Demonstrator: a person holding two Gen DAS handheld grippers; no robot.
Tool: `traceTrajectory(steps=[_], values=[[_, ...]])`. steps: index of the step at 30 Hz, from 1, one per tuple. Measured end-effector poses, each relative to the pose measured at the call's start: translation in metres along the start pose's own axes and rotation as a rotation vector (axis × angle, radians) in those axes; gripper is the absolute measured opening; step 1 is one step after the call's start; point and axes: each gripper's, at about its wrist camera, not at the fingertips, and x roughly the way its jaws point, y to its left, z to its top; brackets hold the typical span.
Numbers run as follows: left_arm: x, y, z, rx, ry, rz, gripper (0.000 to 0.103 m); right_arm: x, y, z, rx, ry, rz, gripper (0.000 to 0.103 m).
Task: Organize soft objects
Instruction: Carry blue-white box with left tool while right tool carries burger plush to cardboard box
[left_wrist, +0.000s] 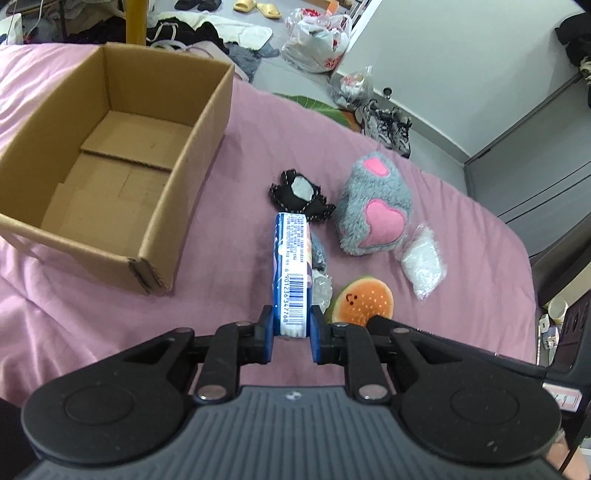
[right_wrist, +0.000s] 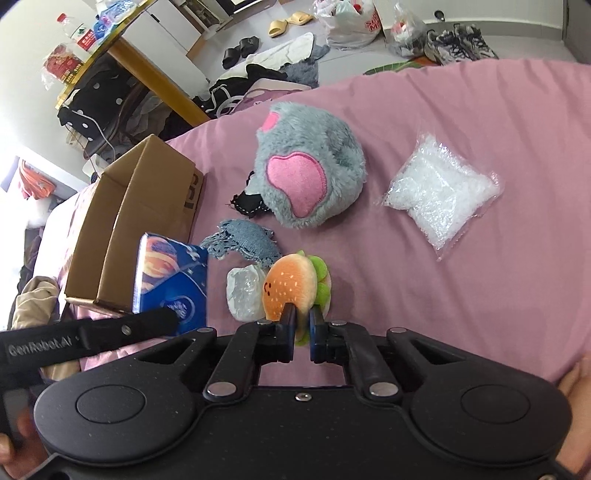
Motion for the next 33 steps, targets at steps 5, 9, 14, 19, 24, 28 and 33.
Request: traceTrajectory(steps=[5, 9, 14, 19, 24, 28, 33], values=[[-0.02, 0.002, 0.0, -0.005, -0.03, -0.004, 0.018, -0.014, 0.012, -0.003, -0.017, -0.037, -0.007, 0.007], [-0.033, 0.006, -0.001, -0.008, -0.049, -0.012, 0.018, -0.022, 0.024, -0.008, -0.033, -0.059, -0.007, 0.007], [-0.05, 0.01, -0.005, -0.008, -0.074, -0.018, 0.018, -0.032, 0.036, -0.016, -0.043, -0.083, -0.004, 0.007], [-0.063, 0.016, -0.008, -0.012, -0.092, -0.022, 0.018, -0.039, 0.046, -0.019, -0.051, -0.106, -0.001, 0.007], [-0.076, 0.025, -0.009, -0.021, -0.112, -0.028, 0.018, -0.044, 0.059, -0.019, -0.065, -0.126, 0.002, 0.007], [-0.085, 0.034, -0.008, -0.034, -0.126, -0.031, 0.018, -0.047, 0.072, -0.019, -0.079, -0.141, 0.005, 0.007], [-0.094, 0.045, -0.005, -0.047, -0.142, -0.036, 0.018, -0.047, 0.086, -0.018, -0.095, -0.152, 0.007, 0.007]])
